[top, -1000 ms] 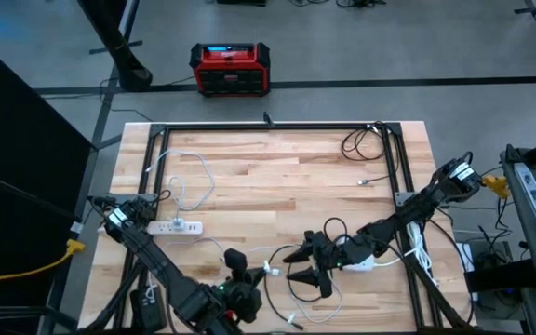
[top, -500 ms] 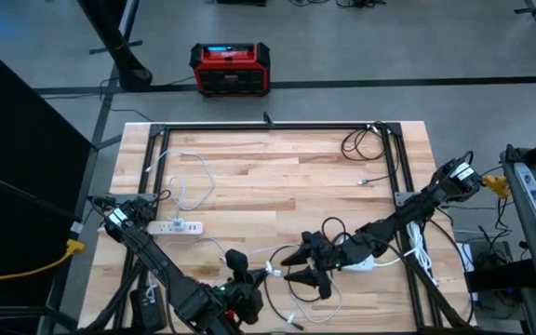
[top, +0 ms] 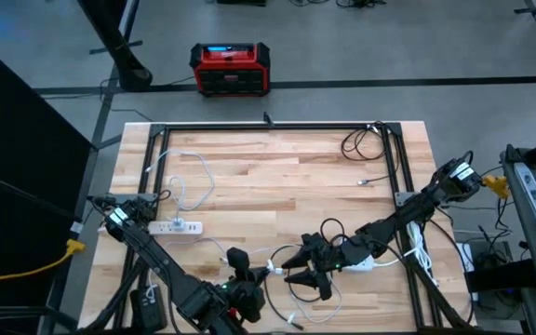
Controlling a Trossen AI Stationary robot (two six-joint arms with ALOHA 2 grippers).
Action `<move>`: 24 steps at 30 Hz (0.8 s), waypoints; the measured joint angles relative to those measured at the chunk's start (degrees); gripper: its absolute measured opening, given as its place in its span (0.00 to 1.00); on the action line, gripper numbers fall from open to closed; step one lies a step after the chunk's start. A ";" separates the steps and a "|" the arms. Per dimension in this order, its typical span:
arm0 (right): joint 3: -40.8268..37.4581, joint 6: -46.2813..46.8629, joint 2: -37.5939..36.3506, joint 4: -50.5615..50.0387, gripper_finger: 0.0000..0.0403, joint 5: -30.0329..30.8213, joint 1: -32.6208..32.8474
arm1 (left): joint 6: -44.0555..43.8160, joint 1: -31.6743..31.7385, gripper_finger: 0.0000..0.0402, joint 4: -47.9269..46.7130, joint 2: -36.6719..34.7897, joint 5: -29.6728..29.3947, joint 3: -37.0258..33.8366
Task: Insert USB
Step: Insert the white charger cable into the left white outlet extension
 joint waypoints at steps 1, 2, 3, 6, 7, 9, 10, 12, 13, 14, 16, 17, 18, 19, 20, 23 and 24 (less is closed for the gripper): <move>0.00 -0.10 0.00 0.00 0.47 0.00 -0.02 | 0.02 0.00 0.00 0.09 0.00 0.04 0.00; 0.00 -0.13 0.00 0.00 0.45 0.00 0.00 | 0.02 0.00 0.00 0.23 0.00 0.09 0.00; 0.00 -0.13 0.00 0.00 0.42 0.00 -0.02 | -0.01 0.00 0.00 0.29 0.00 0.12 0.00; 0.00 -0.78 0.02 -0.46 0.27 -0.02 0.00 | -0.01 0.00 0.00 0.45 0.00 0.12 0.00; 0.00 -1.17 0.02 -0.46 0.22 -0.01 0.00 | 0.00 0.00 0.00 0.47 0.00 0.14 0.00; 0.00 -2.13 0.02 -0.21 0.09 -0.01 0.00 | -0.01 0.00 0.00 0.51 0.00 0.14 0.00; 0.00 -3.18 0.02 -0.07 0.05 -0.02 0.01 | -0.01 0.00 0.00 0.49 0.00 0.14 0.00; 0.00 -4.27 0.02 0.11 0.02 -0.02 0.07 | -0.01 -0.06 0.00 0.66 0.00 0.13 0.00; 0.00 -4.42 0.02 0.24 0.03 -0.02 0.07 | -0.01 -0.07 0.00 0.66 0.00 0.14 0.00; 0.00 -4.63 0.02 0.28 0.03 -0.02 0.07 | -0.01 -0.06 0.00 0.64 0.00 0.12 0.00; 0.00 -5.71 0.02 0.31 0.02 0.00 0.07 | -0.01 -0.04 0.00 0.68 0.00 0.16 0.00; 0.00 -6.52 0.02 0.31 0.01 0.00 0.07 | -0.03 -0.04 0.00 0.71 0.00 0.33 0.00; 0.00 -7.49 0.02 0.31 0.01 -0.02 0.12 | -0.12 -0.07 0.00 0.83 0.00 0.62 0.00; 0.00 -8.14 0.02 0.31 0.01 0.00 0.20 | -0.46 -0.05 0.00 0.86 0.00 0.90 0.00; 0.08 -9.69 0.02 0.22 0.01 0.00 0.26 | -1.06 -0.04 0.00 0.91 0.00 1.40 0.00; 0.68 -15.40 0.04 -0.39 0.00 0.97 0.90 | -3.56 0.00 0.00 1.18 -0.02 4.71 0.00; 0.75 -17.49 0.05 -0.42 0.00 1.50 1.14 | -4.50 0.00 0.00 1.37 -0.02 5.49 0.00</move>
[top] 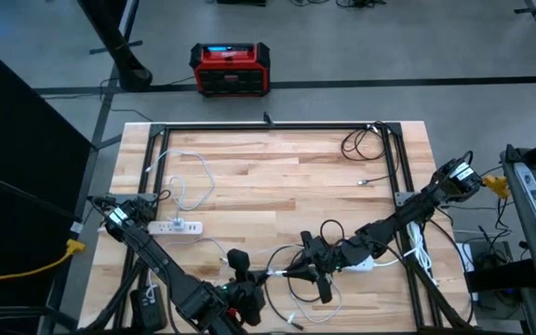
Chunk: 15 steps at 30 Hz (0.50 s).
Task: Insert USB
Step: Insert the white charger cable into the left white outlet extension
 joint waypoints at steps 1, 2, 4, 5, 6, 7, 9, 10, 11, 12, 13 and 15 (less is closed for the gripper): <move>0.02 -2.05 0.04 -0.01 0.00 0.98 0.32 | -1.03 0.00 0.01 -0.03 0.00 0.48 0.00; 0.06 -4.28 0.04 -0.09 0.00 2.34 0.73 | -2.12 0.05 0.02 -0.07 0.00 0.69 0.00; 0.10 -8.69 0.01 -0.84 0.00 5.18 1.65 | -3.88 0.07 0.04 -0.55 0.00 1.53 0.02; 0.14 -10.57 -0.03 -1.33 0.00 6.52 2.11 | -4.44 0.03 0.05 -1.14 0.00 2.67 0.30; 0.19 -12.16 -0.07 -1.91 0.00 7.84 2.51 | -4.74 -0.05 0.06 -1.10 0.00 3.88 0.76; 0.19 -13.66 -0.07 -2.36 0.00 8.96 2.88 | -4.94 -0.07 0.08 -0.94 0.00 5.04 1.39; 0.19 -16.70 -0.08 -2.96 0.00 10.91 3.60 | -5.46 -0.07 0.10 -0.96 0.00 6.55 2.67; 0.19 -18.53 -0.10 -3.10 0.00 11.74 4.03 | -5.78 -0.07 0.12 -0.95 0.00 7.18 3.30; 0.21 -20.75 -0.12 -3.20 0.00 12.54 4.53 | -6.07 -0.07 0.13 -0.98 0.00 7.37 3.84; 0.21 -23.35 -0.12 -3.30 0.00 13.31 5.03 | -6.29 -0.07 0.14 -0.99 0.00 7.38 4.52; 0.21 -26.55 -0.12 -3.39 0.00 14.19 5.71 | -6.31 -0.07 0.15 -0.89 0.00 7.34 5.29; 0.26 -34.61 -0.12 -3.43 0.00 15.89 7.42 | -6.24 -0.07 0.16 -0.54 -0.08 6.95 6.56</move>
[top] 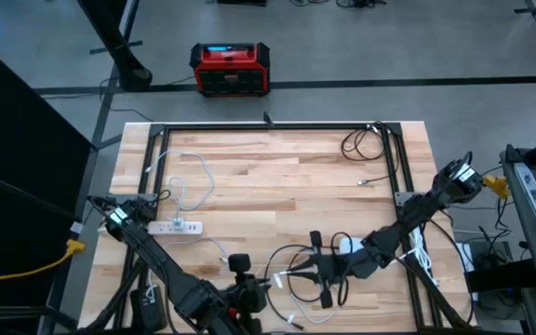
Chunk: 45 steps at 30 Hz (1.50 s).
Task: Insert USB
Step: Insert the white charger cable into the left white outlet extension
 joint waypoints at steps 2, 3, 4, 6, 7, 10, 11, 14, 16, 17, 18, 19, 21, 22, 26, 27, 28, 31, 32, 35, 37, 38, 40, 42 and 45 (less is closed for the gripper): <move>0.25 -8.08 0.00 -0.02 0.00 2.42 1.94 | 0.41 0.07 0.18 0.33 -0.05 -0.25 0.58; 0.46 -11.92 0.00 -0.01 0.00 4.12 2.95 | 0.70 0.17 0.19 0.27 -0.05 -0.25 0.66; 0.68 -15.61 0.00 -0.02 0.00 6.02 3.92 | 0.97 0.28 0.20 0.42 -0.03 -0.45 0.68; 1.24 -21.55 0.00 0.01 0.00 8.91 5.58 | 2.77 0.48 0.22 1.99 -0.03 -1.56 0.66; 1.51 -23.52 0.00 0.00 0.00 9.76 6.27 | 4.41 0.63 0.23 3.06 -0.03 -1.94 0.66; 2.13 -27.03 -0.02 -0.03 0.00 10.10 7.57 | 12.31 1.19 0.27 8.80 -0.02 -2.28 -0.10; 2.28 -27.45 -0.02 -0.04 0.00 10.08 7.81 | 15.81 1.37 0.28 10.76 0.08 -1.87 -0.18; 2.42 -27.56 -0.04 -0.04 0.00 10.12 7.92 | 26.75 2.09 0.33 16.83 0.52 1.01 -0.18; 2.42 -27.47 -0.04 -0.09 0.00 10.30 7.90 | 31.66 2.73 0.36 19.16 1.03 3.73 -0.18; 2.42 -27.34 -0.04 -0.09 0.00 10.30 7.90 | 32.99 3.05 0.38 19.76 1.31 4.27 -0.18; 2.42 -27.19 -0.04 -0.09 0.00 10.28 7.92 | 33.67 3.41 0.40 19.91 1.61 4.32 -0.19; 2.42 -27.12 -0.04 -0.11 0.00 10.26 7.92 | 33.93 3.81 0.41 19.95 1.76 4.32 -0.20; 2.42 -27.09 -0.04 -0.11 0.00 10.26 7.95 | 34.06 4.50 0.44 19.95 1.83 4.28 -0.22; 2.42 -27.04 -0.04 -0.09 0.00 10.26 7.94 | 34.02 4.83 0.45 20.10 1.83 4.22 -0.22; 2.42 -26.99 -0.07 -0.09 0.00 10.26 7.90 | 33.47 5.64 0.46 20.14 1.89 4.11 -0.22; 2.42 -26.99 -0.07 -0.09 0.00 10.26 7.92 | 33.37 5.78 0.46 20.14 1.91 4.16 -0.22; 2.42 -26.93 -0.07 -0.05 0.00 10.26 7.92 | 33.35 5.86 0.45 20.16 1.91 4.16 -0.22; 2.42 -26.31 -0.07 -0.03 0.00 10.26 7.92 | 33.23 5.97 0.41 20.14 1.91 4.27 -0.22; 2.42 -26.32 -0.07 -0.03 0.00 10.27 7.92 | 33.22 5.97 0.39 20.14 1.91 4.28 -0.22; 2.42 -26.16 -0.07 0.00 0.00 10.28 7.90 | 32.96 5.97 0.31 20.16 1.91 4.29 -0.22; 2.42 -25.98 -0.07 -0.02 0.00 10.29 7.90 | 32.91 5.97 0.26 20.16 1.91 4.45 -0.22; 2.42 -25.99 -0.07 -0.02 0.00 10.34 7.90 | 32.91 5.96 0.23 20.16 1.91 4.52 -0.22; 2.42 -25.84 -0.07 0.03 0.00 10.50 7.90 | 32.91 5.90 0.18 20.17 1.91 4.58 -0.22; 2.42 -25.53 -0.09 0.04 0.00 10.54 7.90 | 32.94 5.90 0.12 20.28 1.91 4.66 -0.22; 2.42 -24.90 -0.09 0.04 0.00 10.56 7.90 | 33.38 5.88 0.04 20.38 1.91 4.66 -0.24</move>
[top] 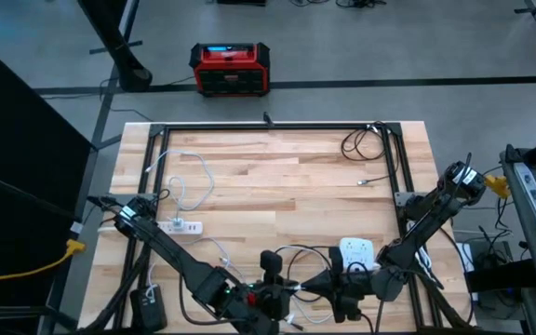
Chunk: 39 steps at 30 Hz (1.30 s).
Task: Insert USB
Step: Insert the white charger cable into the left white outlet extension
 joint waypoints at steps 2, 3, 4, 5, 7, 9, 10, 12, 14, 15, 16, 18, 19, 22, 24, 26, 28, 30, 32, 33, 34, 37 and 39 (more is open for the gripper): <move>0.00 0.69 0.00 0.00 0.00 -0.04 0.00 | 0.64 0.00 0.03 0.01 0.00 -0.11 0.02; 0.00 1.13 0.00 -0.04 0.00 -0.04 0.00 | 0.92 0.00 0.03 0.00 0.00 -0.15 0.02; 0.00 1.68 0.00 -0.17 0.00 -0.05 0.00 | 1.20 0.00 0.03 0.00 0.00 -0.16 0.01; 0.00 1.95 -0.01 -0.45 0.00 -0.09 0.00 | 1.62 -0.02 0.03 -0.01 0.00 -0.16 0.00; 0.10 2.36 -0.07 -1.77 0.00 -0.06 -0.01 | 2.12 -0.08 0.03 -1.28 0.00 -0.15 0.17; 0.11 2.98 -0.07 -3.21 0.01 0.95 -0.13 | 1.11 -0.13 0.03 -4.80 0.04 -0.17 1.09; 0.15 3.02 -0.07 -4.06 0.02 2.17 -0.17 | 0.09 -0.09 0.03 -6.61 0.04 -0.19 1.58; 0.06 3.30 -0.07 -5.81 0.07 4.57 -0.06 | -2.26 -0.09 0.03 -11.47 0.04 -0.66 2.53; 0.02 4.81 -0.04 -7.06 0.13 5.71 0.14 | -4.65 -0.40 0.03 -14.86 0.04 -0.86 4.11; -0.02 5.34 -0.11 -7.49 0.16 6.59 0.15 | -5.75 -0.50 0.03 -16.91 0.04 -0.62 4.88; 0.00 6.07 -0.23 -7.61 0.20 7.36 0.12 | -6.64 -0.63 0.03 -18.71 0.02 0.12 5.58; 0.00 7.63 -0.41 -8.87 0.28 8.66 -0.02 | -8.56 -0.76 0.03 -20.66 0.02 1.72 6.69; 0.00 8.58 -0.40 -9.60 0.32 9.08 -0.07 | -9.92 -0.76 0.03 -21.82 0.02 2.54 7.14; -0.02 11.71 -0.36 -11.06 0.41 10.58 0.03 | -17.12 -0.78 0.03 -29.17 0.02 5.70 9.32; -0.02 14.22 -0.37 -12.77 0.46 10.86 0.02 | -24.03 -0.36 0.03 -34.95 -0.20 9.76 9.64; -0.02 16.59 -0.35 -14.57 0.49 10.94 -0.02 | -32.02 0.63 0.03 -42.37 -0.17 14.57 9.63; -0.02 19.09 -0.35 -15.51 0.51 11.08 -0.06 | -41.22 2.43 0.03 -50.10 -0.09 21.36 9.51; -0.03 21.45 -0.35 -16.86 0.53 11.05 0.00 | -49.27 4.39 0.03 -55.05 -0.11 28.17 8.80; -0.09 23.23 -0.35 -17.53 0.53 11.02 0.00 | -52.92 6.10 0.03 -53.75 -0.69 33.04 7.26; -0.09 23.87 -0.35 -17.49 0.54 11.06 0.00 | -53.81 6.78 0.03 -53.73 -0.74 34.59 6.92; -0.09 24.24 -0.35 -17.49 0.54 11.08 -0.02 | -54.10 7.63 0.03 -53.84 -0.77 36.08 6.84; -0.09 25.78 -0.35 -18.58 0.54 11.05 0.00 | -51.99 9.69 0.03 -54.32 -1.37 38.11 6.51; -0.09 27.52 -0.35 -19.55 0.53 11.04 0.00 | -49.50 10.53 0.03 -54.19 -1.42 38.47 6.40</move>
